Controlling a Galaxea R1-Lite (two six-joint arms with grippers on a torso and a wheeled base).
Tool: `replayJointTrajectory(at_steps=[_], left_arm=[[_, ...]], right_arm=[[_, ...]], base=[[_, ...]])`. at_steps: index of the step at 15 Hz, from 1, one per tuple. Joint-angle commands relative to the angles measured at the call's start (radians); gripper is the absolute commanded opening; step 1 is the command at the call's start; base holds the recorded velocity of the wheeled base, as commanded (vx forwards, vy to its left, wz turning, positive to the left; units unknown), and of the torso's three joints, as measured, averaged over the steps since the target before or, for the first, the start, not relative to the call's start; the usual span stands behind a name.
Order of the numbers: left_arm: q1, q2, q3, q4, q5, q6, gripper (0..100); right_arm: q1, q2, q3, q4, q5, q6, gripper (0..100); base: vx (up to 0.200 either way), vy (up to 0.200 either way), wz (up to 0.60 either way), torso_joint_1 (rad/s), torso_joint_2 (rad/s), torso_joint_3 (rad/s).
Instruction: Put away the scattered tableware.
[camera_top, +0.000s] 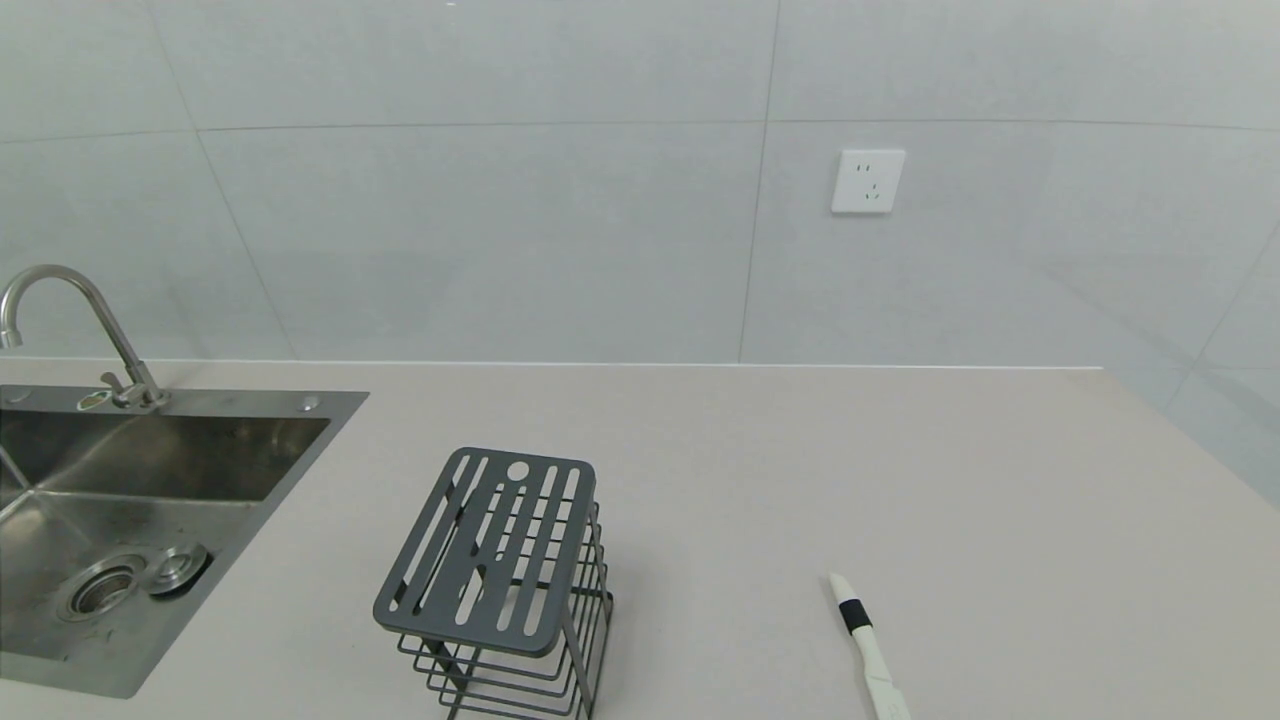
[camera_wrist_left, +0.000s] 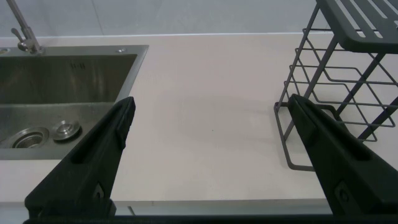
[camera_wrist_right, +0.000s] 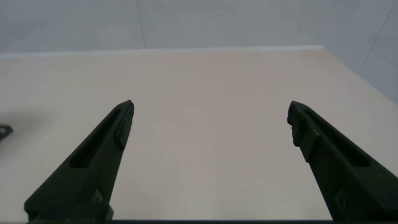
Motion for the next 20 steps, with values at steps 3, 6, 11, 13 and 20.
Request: replayJointTrajectory(at_steps=[3, 6, 11, 13, 20], left_arm=[[0.0, 0.001, 0.0, 0.0, 0.0, -0.002, 100], [0.0, 0.001, 0.0, 0.0, 0.0, -0.002, 100], [0.0, 0.001, 0.0, 0.0, 0.0, 0.0, 100], [0.0, 0.001, 0.0, 0.0, 0.0, 0.0, 100], [0.0, 0.001, 0.0, 0.0, -0.002, 0.001, 100]], right_arm=[[-0.011, 0.047, -0.148, 0.103, 0.227, -0.012, 100], [0.0, 0.193, -0.248, 0.166, 0.376, -0.014, 100], [0.083, 0.413, -0.246, 0.31, 0.483, -0.206, 100], [0.149, 0.505, -0.246, 0.329, 0.472, -0.207, 100], [0.325, 0.971, -0.255, 0.183, 0.462, -0.218, 100]], base=[[0.0, 0.0, 0.0, 0.0, 0.0, 0.0], [0.0, 0.0, 0.0, 0.0, 0.0, 0.0], [0.0, 0.0, 0.0, 0.0, 0.0, 0.0], [0.0, 0.0, 0.0, 0.0, 0.0, 0.0], [0.0, 0.0, 0.0, 0.0, 0.0, 0.0]])
